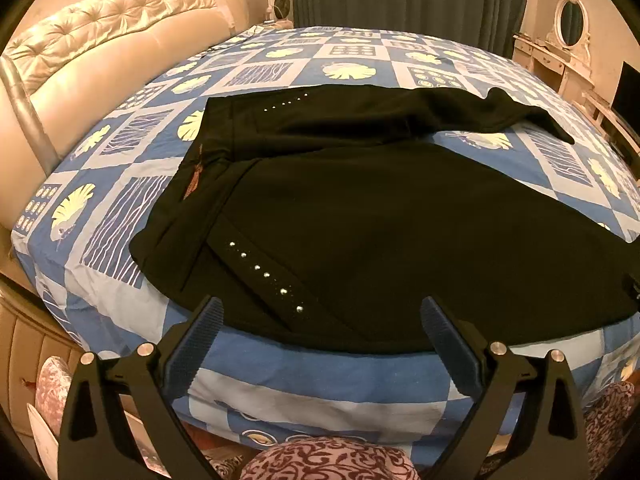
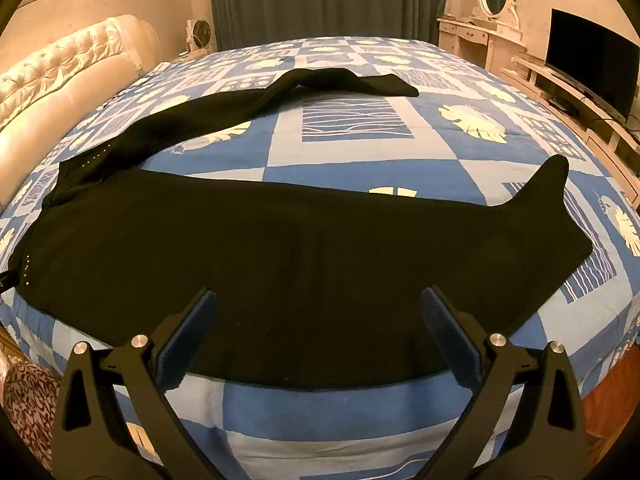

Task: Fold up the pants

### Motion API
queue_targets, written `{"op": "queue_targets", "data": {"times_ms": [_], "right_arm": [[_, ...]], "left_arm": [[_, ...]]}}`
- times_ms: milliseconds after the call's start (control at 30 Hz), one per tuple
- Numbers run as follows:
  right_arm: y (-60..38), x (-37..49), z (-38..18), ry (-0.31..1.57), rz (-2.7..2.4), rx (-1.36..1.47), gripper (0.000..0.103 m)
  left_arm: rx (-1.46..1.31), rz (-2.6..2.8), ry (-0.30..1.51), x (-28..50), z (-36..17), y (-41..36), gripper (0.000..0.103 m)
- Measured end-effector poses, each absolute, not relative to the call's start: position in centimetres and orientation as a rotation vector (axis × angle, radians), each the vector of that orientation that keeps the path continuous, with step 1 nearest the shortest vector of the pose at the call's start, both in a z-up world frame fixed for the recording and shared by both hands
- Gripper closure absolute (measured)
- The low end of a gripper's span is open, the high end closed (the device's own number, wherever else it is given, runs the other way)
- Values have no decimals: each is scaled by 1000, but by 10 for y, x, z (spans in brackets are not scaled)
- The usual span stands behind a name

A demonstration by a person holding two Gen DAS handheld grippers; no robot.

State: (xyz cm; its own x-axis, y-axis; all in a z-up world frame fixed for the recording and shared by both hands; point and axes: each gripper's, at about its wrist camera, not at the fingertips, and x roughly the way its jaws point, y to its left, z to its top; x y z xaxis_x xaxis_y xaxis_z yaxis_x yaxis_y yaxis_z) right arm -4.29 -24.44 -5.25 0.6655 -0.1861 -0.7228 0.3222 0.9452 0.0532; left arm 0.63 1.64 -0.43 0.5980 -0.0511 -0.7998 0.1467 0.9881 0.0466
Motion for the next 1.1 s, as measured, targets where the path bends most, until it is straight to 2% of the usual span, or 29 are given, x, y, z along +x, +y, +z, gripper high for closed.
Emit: {"op": "queue_targets", "data": {"times_ms": [1100], "right_arm": [[-241, -44, -56, 805, -284, 176, 2]], "left_arm": [[102, -104, 916, 6, -4, 17, 4]]}}
